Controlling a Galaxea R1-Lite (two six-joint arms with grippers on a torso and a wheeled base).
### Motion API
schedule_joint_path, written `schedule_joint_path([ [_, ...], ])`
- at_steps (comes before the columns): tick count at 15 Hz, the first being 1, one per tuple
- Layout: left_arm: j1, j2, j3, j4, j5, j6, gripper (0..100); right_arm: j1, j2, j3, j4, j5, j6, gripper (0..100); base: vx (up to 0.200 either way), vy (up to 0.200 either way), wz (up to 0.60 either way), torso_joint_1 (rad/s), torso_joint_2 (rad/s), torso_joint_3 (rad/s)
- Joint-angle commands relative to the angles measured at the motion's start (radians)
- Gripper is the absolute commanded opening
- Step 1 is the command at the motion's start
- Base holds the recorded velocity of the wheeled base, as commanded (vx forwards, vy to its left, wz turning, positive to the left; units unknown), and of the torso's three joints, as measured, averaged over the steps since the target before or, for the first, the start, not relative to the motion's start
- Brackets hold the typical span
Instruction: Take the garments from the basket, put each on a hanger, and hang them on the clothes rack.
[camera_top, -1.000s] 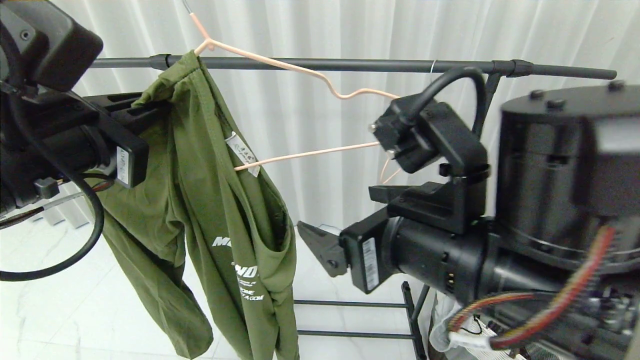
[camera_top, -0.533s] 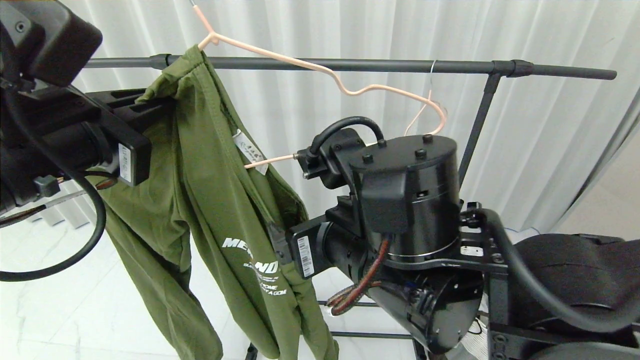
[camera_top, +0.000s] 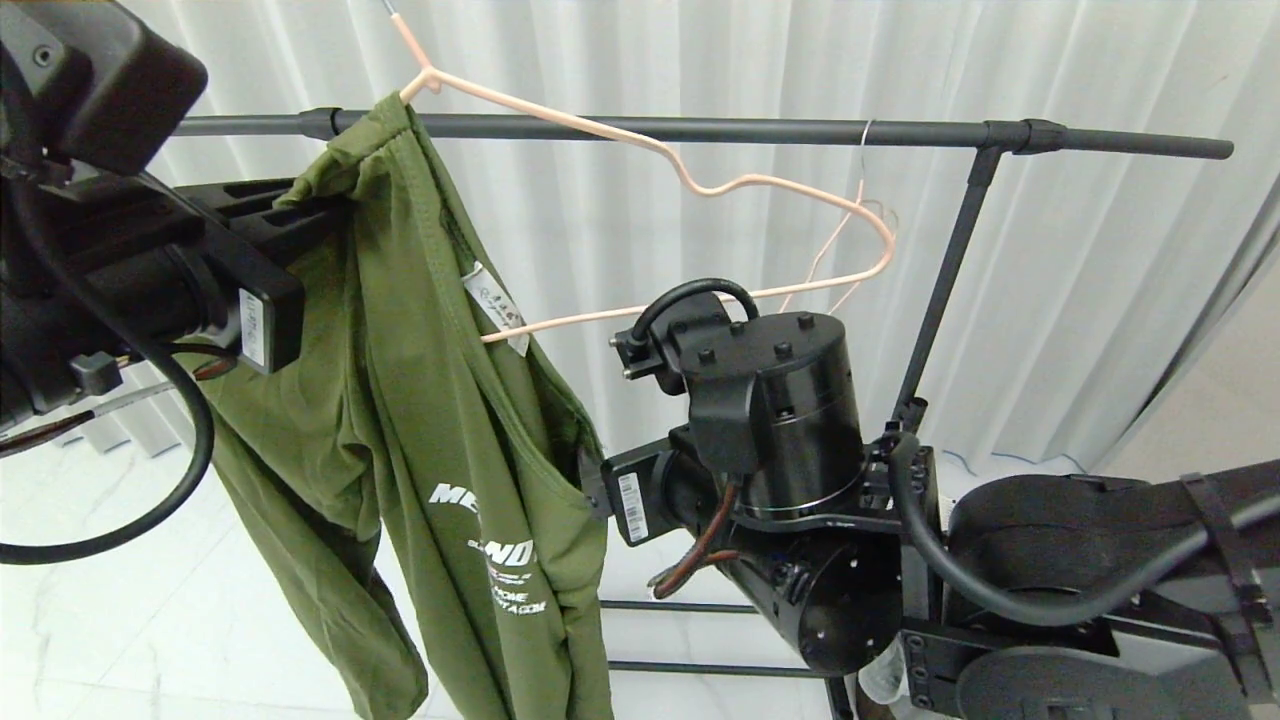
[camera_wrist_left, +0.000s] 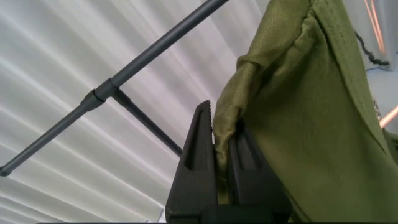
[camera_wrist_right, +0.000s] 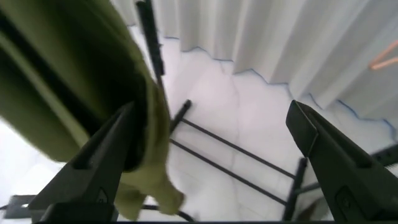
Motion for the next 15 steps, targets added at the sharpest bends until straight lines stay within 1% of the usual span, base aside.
schedule_joint_path([
  [1,0.000,-0.001,0.000,0.000,0.001,0.000,0,-0.014,-0.006,0.040,0.000,-0.027,0.000,100,0.000,0.000,0.00,0.000,0.00,0.000],
  [4,0.005,-0.001,0.000,0.000,0.002,0.002,0,-0.055,-0.045,0.101,-0.009,-0.073,-0.005,100,0.000,0.000,0.00,0.000,0.00,0.000],
  [6,0.014,0.001,0.005,0.000,0.004,0.008,0,-0.100,-0.092,0.150,-0.009,-0.077,-0.009,100,0.000,0.000,0.00,0.000,0.00,0.000],
  [9,0.066,-0.003,0.017,0.000,0.004,0.020,0,-0.187,-0.181,0.221,-0.009,-0.082,-0.017,100,0.000,0.000,0.00,0.000,0.00,0.000],
  [10,0.080,-0.004,0.028,0.000,0.005,0.057,0,-0.215,-0.204,0.233,-0.009,-0.081,-0.028,100,0.000,0.000,0.00,0.000,0.00,0.000],
  [11,0.100,-0.007,0.041,-0.002,0.002,0.111,0,-0.241,-0.224,0.236,-0.009,-0.081,-0.039,100,0.000,0.000,0.00,0.000,0.00,0.000],
  [12,0.115,-0.010,0.058,-0.002,0.001,0.138,0,-0.264,-0.238,0.235,-0.009,-0.081,-0.046,100,0.000,0.000,0.00,0.000,0.00,0.000],
  [13,0.117,-0.012,0.074,-0.002,0.001,0.147,0,-0.281,-0.255,0.233,-0.009,-0.077,-0.062,100,0.000,0.000,0.00,0.000,0.00,0.000],
  [15,0.118,-0.010,0.101,-0.002,0.001,0.161,0,-0.289,-0.276,0.235,-0.009,-0.074,-0.074,100,0.000,0.000,0.00,0.000,0.00,0.000],
])
